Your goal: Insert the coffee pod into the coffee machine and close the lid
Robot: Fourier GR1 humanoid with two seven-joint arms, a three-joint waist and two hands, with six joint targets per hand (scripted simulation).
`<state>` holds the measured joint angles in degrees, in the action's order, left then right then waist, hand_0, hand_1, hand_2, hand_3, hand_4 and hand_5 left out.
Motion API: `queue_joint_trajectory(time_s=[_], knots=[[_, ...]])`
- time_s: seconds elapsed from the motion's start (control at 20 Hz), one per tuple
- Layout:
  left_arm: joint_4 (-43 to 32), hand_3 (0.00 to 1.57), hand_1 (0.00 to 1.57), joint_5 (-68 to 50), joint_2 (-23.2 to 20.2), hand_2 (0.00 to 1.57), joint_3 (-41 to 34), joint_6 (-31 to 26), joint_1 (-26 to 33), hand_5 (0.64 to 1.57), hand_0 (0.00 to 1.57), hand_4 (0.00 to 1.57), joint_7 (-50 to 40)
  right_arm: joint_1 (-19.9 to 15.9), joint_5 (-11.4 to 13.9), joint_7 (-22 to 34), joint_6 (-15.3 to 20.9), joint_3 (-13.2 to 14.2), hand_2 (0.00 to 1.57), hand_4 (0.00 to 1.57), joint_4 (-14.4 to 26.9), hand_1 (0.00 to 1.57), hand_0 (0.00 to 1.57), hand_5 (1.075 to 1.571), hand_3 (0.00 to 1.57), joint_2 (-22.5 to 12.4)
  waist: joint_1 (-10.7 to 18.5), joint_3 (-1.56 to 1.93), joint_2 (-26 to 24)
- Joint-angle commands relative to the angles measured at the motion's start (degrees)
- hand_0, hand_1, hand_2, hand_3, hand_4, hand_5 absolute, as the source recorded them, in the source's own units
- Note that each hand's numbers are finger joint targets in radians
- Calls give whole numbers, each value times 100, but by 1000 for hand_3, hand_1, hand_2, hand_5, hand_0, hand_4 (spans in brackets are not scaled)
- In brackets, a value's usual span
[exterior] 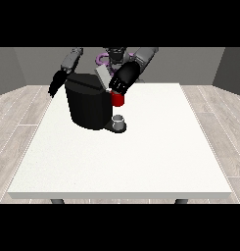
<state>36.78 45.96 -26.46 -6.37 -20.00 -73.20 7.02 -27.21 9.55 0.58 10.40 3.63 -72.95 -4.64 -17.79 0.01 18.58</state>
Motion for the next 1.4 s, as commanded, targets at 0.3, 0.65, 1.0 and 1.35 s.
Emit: queue_joint_trajectory(time_s=[0.3, 0.65, 1.0, 1.35], knots=[[-4, 998, 1135, 352, 36, 1146, 297, 98, -51, 1571, 1135, 0, 171, -258, 25, 203, 202, 170, 0, 0, 157, 0, 0, 1571, 0, -26, 174, 2, 120], [-76, 953, 1150, 214, 18, 1145, 39, 542, 160, 1571, 1150, 0, 571, 72, 88, 89, 190, -84, 0, 61, -128, 0, 0, 1571, 0, 153, -4, -1, 177], [-55, 978, 1224, 291, -20, 1202, 9, 708, -38, 1571, 1224, 0, 601, -53, 155, -31, 197, -147, 0, 0, -85, 0, 0, 1571, 0, 164, -103, 0, 331], [-50, 744, 1044, 522, -460, 1049, 65, 831, -133, 1571, 1044, 0, 963, -298, 226, 69, 248, -75, 0, 185, -144, 0, 0, 1571, 0, 29, -93, 0, 613]])
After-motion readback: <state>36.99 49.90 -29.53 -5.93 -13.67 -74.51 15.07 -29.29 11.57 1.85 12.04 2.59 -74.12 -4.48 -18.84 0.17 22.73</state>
